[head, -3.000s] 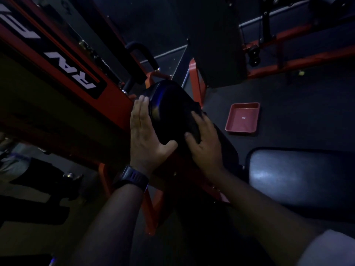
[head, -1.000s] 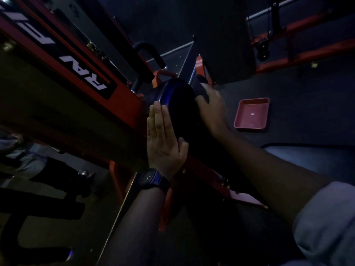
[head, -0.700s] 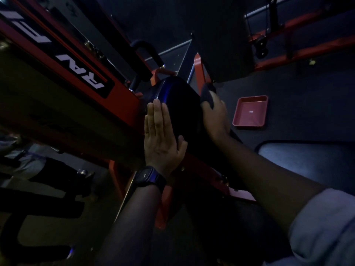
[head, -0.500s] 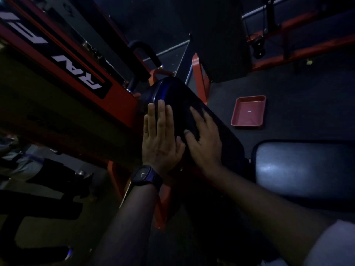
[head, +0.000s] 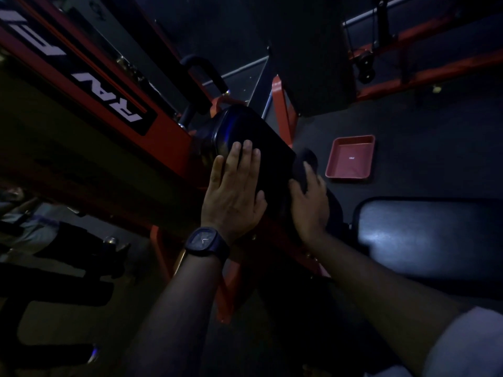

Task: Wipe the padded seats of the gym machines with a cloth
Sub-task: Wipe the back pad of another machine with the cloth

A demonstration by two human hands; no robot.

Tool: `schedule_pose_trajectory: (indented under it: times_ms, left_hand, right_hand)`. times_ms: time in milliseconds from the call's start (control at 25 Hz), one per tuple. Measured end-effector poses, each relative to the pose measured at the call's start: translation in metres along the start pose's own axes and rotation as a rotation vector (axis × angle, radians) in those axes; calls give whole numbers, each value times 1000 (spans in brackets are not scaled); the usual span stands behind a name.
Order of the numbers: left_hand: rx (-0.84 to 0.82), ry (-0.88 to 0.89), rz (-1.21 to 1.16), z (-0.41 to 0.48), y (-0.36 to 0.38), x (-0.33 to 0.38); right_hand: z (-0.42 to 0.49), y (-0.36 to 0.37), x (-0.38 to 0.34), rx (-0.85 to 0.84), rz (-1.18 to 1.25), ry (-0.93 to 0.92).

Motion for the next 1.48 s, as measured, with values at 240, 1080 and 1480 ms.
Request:
schedule_pose_trajectory:
  times_ms: [240, 1080, 1480]
  left_hand:
    - [39, -17, 2, 1, 1, 2]
    - [231, 45, 20, 3, 2, 6]
    - [282, 38, 4, 5, 3, 5]
  right_hand:
    - [-6, -2, -6, 9, -15, -230]
    - [-33, 9, -19, -66, -82, -300]
    - [20, 7, -47, -56, -25, -268]
Point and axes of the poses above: each hand's wrist, its own z-axis towards the middle knuckle, its own y-axis out of the palm, x = y × z, the point moved 8 cm from there along z, towards the middle knuckle, and after that the axes turned 13 degrees about y, right-handed, at the moved point
